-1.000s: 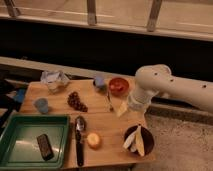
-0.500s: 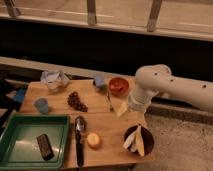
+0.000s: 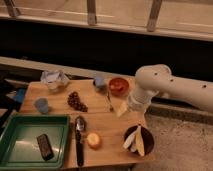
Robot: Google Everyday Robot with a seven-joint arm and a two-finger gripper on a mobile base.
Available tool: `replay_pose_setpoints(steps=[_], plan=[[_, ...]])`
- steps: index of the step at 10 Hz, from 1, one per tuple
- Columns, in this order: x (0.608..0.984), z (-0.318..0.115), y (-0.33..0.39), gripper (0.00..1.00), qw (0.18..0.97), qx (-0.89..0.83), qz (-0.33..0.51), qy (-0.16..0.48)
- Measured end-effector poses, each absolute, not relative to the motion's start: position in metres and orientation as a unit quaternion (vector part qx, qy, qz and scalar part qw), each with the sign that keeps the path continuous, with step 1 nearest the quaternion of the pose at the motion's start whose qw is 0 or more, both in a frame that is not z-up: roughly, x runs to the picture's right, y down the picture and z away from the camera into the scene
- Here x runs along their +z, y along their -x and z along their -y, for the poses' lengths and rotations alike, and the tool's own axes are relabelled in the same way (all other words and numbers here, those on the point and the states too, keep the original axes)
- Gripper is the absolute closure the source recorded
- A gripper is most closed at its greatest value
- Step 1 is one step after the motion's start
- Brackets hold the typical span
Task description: Wipe table surface with brush
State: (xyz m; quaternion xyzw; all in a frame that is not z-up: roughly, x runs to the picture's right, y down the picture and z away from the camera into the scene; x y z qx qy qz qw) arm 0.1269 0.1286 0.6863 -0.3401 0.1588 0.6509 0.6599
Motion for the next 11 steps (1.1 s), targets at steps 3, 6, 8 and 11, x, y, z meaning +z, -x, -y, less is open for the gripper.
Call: replay_pose_setpoints(steps=[3, 6, 8, 11], plan=[[0.686, -0.129, -0.127, 0.30, 0.660, 0.651, -0.159, 0.340], [0.685, -0.127, -0.128, 0.30, 0.662, 0.651, -0.159, 0.337], [0.683, -0.108, -0.130, 0.30, 0.682, 0.649, -0.155, 0.300], [0.691, -0.090, -0.095, 0.30, 0.715, 0.630, -0.140, 0.269]])
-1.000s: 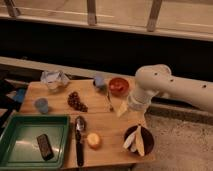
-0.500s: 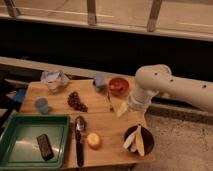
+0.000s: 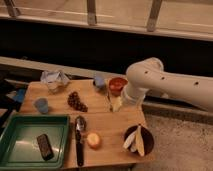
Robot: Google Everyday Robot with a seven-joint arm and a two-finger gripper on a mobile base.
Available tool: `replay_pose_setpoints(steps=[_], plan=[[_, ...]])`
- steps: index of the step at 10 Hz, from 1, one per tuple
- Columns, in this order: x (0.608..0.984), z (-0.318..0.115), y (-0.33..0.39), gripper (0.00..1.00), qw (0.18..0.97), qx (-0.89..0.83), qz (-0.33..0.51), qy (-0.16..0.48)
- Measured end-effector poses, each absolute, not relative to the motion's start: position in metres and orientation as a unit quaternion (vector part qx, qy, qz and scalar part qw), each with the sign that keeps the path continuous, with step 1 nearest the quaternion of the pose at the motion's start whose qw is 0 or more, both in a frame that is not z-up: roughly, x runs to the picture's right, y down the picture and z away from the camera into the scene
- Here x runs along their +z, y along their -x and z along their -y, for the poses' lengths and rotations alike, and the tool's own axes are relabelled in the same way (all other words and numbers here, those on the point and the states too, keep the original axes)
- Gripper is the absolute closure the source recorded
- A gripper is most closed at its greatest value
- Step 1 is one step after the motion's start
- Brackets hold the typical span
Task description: Wipe table surface with brush
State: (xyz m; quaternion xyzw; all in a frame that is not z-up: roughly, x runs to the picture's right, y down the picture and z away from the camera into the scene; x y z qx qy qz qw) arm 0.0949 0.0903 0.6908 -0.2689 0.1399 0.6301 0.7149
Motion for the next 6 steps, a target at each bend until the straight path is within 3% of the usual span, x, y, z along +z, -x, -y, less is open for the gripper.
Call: replay_pose_setpoints(steps=[6], plan=[[0.702, -0.101, 0.002, 0.30, 0.767, 0.567, -0.098, 0.284]])
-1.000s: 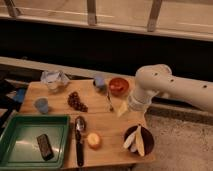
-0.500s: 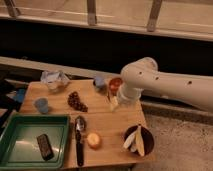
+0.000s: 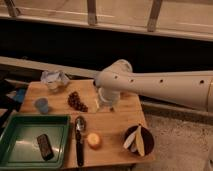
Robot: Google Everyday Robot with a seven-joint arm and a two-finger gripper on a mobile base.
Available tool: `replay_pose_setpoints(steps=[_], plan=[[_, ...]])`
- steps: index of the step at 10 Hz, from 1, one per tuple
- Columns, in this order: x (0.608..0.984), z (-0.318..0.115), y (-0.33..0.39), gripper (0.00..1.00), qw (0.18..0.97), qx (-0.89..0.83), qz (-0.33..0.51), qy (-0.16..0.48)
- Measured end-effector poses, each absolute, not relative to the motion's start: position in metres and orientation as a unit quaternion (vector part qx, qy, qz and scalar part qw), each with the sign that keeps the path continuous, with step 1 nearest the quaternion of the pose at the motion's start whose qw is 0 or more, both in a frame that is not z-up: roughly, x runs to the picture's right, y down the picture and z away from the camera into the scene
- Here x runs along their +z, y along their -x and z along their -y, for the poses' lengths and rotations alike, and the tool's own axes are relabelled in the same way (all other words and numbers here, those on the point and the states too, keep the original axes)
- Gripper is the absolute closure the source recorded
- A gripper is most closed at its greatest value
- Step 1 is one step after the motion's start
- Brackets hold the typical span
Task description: Wipe table surface with brush
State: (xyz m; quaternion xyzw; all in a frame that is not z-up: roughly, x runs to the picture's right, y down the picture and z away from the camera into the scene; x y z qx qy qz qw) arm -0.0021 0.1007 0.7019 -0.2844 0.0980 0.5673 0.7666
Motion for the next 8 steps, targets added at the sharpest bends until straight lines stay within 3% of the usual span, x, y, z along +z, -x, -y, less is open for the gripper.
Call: replay_pose_setpoints(steps=[5, 8], plan=[[0.701, -0.103, 0.006, 0.30, 0.769, 0.562, -0.095, 0.289], [0.711, -0.131, 0.042, 0.30, 0.762, 0.554, -0.082, 0.326]])
